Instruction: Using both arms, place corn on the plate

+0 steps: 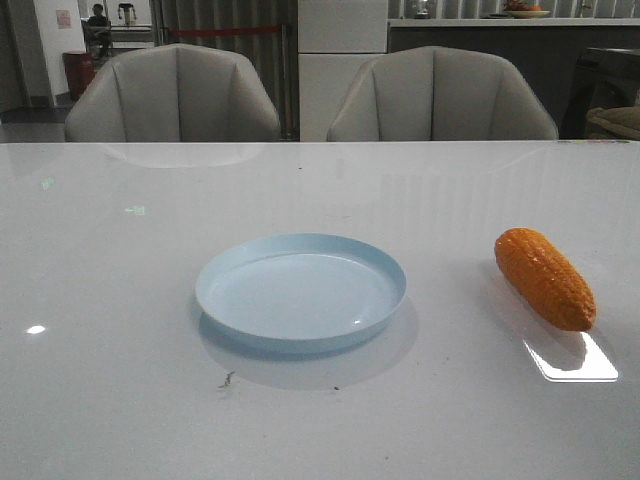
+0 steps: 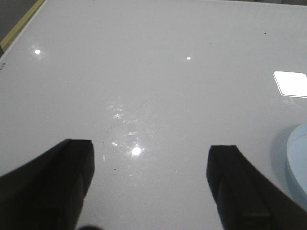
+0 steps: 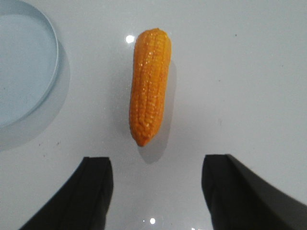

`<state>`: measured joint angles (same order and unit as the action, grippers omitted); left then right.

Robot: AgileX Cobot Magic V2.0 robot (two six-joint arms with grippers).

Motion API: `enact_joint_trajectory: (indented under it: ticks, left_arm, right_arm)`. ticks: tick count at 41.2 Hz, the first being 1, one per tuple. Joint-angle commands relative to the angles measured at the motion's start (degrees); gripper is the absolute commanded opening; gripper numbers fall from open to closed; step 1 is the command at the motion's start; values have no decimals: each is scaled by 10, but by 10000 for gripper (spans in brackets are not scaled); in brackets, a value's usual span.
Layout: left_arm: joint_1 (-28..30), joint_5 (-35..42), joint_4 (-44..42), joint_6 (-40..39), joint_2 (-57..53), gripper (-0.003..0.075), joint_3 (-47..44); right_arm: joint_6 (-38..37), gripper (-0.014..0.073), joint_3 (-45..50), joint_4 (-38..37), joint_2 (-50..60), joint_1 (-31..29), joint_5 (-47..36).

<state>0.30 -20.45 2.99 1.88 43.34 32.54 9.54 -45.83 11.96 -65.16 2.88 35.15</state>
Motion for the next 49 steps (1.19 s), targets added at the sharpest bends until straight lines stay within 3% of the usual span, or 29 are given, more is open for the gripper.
enact_joint_trajectory:
  ticks: [1, 10, 24, 49]
  left_arm:
    - [2, 57, 7, -4, -7, 547, 16]
    - [2, 57, 7, -4, -7, 547, 16]
    - [2, 54, 7, -4, -7, 547, 16]
    - [2, 50, 7, -4, -7, 547, 16]
  right_arm:
    - [2, 502, -66, 3, -27, -1, -14]
    - [2, 505, -200, 3, -135, -1, 30]
    - [2, 505, -375, 7, -348, 4, 180]
    - [2, 505, -400, -21, -474, 34, 178]
